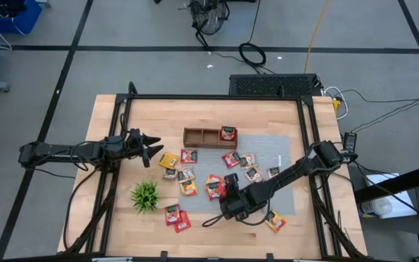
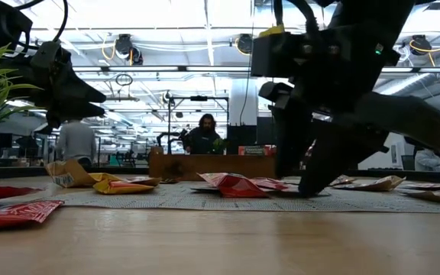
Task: Pick & Place Tea
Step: Put the red tea bag into the right section of the wooden organizer
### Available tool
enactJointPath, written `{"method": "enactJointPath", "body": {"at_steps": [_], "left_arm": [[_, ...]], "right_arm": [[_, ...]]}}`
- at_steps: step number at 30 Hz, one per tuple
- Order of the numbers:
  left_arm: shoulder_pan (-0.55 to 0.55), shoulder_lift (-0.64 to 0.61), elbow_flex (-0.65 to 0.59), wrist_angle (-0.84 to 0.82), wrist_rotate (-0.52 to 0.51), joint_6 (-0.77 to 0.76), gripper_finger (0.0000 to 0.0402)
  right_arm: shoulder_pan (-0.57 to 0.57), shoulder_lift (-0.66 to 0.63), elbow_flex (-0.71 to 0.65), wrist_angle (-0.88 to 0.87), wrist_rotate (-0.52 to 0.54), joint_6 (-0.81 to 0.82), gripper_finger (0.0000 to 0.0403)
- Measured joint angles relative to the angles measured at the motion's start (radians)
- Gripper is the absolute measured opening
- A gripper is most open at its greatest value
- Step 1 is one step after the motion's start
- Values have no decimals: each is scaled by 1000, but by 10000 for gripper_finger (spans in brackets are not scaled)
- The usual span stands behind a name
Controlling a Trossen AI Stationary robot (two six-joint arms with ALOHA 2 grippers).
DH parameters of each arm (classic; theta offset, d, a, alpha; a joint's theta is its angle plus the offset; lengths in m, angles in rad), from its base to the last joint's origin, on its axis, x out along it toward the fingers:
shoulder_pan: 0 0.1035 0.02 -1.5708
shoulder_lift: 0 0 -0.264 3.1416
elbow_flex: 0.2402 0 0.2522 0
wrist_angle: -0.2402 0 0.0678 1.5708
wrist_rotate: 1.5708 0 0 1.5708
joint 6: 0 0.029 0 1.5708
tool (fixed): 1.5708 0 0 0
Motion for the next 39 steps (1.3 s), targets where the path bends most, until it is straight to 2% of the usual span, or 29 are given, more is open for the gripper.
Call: {"method": "enactJointPath", "body": {"at_steps": [10, 14, 17, 24, 26, 39], "left_arm": [[0, 0, 0, 0, 0, 0, 212], [0, 0, 0, 0, 0, 0, 212], [0, 0, 0, 0, 0, 0, 212], [0, 0, 0, 0, 0, 0, 212], [0, 0, 0, 0, 0, 0, 212], [0, 0, 0, 0, 0, 0, 212]], "right_arm": [[-3, 4, 0, 26, -27, 6, 187], [-5, 15, 1, 46, -28, 2, 170], [-5, 26, 3, 49, -34, 0, 139], [0, 29, 3, 63, -77, 6, 27], [2, 30, 2, 72, -77, 3, 8], [8, 27, 0, 85, -77, 19, 4]]}}
